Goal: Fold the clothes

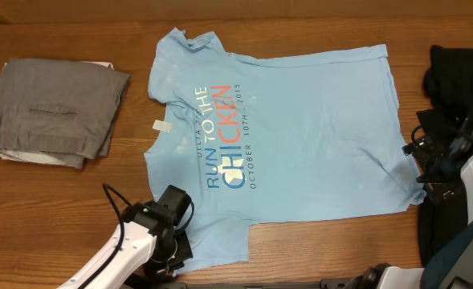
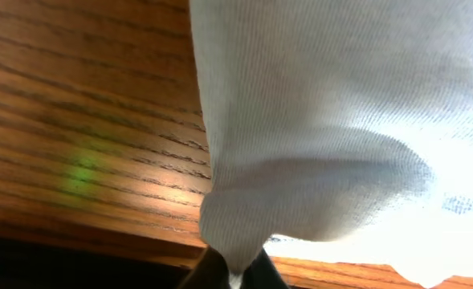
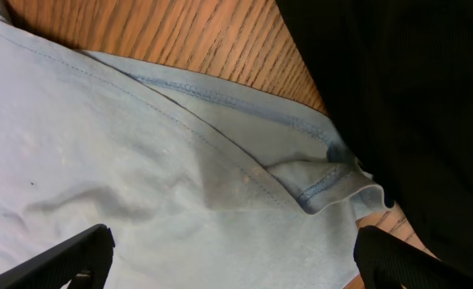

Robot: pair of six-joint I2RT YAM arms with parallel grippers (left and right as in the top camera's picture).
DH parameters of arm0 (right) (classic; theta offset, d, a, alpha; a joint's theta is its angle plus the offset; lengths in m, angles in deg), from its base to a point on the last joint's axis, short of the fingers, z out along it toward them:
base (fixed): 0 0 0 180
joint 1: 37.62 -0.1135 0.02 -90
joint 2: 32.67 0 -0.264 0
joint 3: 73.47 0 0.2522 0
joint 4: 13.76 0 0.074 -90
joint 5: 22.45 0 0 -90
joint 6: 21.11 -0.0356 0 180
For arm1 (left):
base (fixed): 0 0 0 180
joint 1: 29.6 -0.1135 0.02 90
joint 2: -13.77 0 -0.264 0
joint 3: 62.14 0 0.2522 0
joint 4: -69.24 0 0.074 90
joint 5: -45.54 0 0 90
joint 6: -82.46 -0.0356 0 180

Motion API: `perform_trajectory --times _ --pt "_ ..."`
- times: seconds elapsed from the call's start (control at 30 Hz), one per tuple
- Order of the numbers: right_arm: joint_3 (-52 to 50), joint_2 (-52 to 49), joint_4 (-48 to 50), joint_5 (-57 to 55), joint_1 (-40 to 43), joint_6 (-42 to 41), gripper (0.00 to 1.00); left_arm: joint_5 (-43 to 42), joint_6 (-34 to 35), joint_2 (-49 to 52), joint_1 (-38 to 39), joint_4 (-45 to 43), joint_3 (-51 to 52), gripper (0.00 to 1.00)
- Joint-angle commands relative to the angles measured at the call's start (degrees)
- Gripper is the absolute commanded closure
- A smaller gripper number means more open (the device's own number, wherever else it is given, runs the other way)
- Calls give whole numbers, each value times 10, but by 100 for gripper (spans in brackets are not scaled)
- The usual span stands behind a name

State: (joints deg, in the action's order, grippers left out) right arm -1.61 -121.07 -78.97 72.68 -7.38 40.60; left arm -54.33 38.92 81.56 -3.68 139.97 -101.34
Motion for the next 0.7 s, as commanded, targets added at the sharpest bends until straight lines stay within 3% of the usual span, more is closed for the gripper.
perform_trajectory --times 0.0,0.2,0.4,0.5,0.67 --pt "0 5 3 1 -2 -1 0 -3 0 1 5 -3 4 96" --pt "0 5 49 25 -2 -1 0 -3 -2 1 5 -3 4 96" --pt "0 5 -3 129 -2 -1 0 -3 -2 1 5 -3 4 96" --pt "0 5 -33 101 -2 17 0 -3 -2 1 5 -3 4 96" --pt "-4 5 -74 24 0 -35 1 -3 -2 1 5 -3 4 96"
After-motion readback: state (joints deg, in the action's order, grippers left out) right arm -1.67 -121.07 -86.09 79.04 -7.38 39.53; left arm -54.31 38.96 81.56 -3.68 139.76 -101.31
